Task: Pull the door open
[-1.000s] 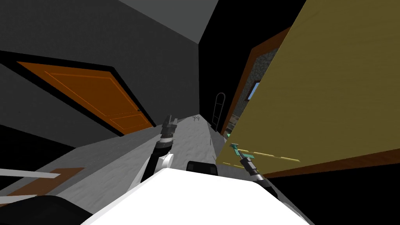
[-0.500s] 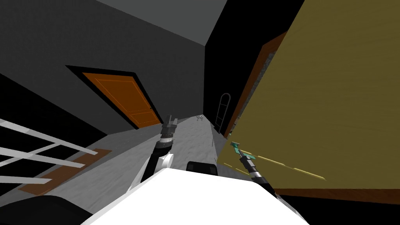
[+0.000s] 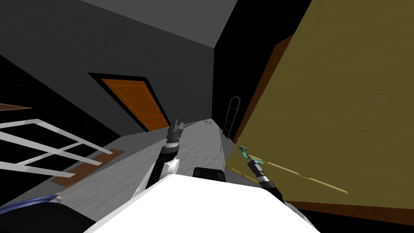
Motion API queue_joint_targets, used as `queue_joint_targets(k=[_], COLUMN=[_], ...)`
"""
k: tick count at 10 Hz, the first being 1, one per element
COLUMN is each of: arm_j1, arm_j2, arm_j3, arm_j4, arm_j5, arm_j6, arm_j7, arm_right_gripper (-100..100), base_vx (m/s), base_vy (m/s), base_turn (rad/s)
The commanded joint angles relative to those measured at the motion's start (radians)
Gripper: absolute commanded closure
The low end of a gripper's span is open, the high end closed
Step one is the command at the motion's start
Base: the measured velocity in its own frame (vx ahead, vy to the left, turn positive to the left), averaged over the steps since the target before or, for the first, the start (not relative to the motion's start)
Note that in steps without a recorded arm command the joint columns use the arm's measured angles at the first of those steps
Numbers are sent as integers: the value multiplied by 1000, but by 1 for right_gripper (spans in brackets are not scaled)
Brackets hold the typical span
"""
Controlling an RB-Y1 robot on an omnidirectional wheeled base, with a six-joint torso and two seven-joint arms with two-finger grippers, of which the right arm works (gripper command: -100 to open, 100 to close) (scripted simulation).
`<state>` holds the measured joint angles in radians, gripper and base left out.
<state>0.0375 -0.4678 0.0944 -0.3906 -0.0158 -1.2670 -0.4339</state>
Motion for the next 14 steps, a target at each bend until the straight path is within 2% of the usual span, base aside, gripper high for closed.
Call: queue_joint_targets(k=[1, 3, 5, 6, 14], arm_j1=[-11, -14, -14, -14, -47], arm_j2=[13, 15, 15, 15, 42], arm_j3=[0, -4, -4, -4, -40], arm_j4=[4, 3, 27, 2, -10], arm_j5=[1, -1, -1, -1, -20], arm_j6=[4, 11, 11, 11, 79], arm_j7=[6, 9, 9, 9, 45], arm_right_gripper=[100, 100, 100, 100, 100], base_vx=[-36, -55, -10, 0, -90], base_vy=[-10, -27, -2, 7, -14], base_turn=[215, 138, -5, -20, 171])
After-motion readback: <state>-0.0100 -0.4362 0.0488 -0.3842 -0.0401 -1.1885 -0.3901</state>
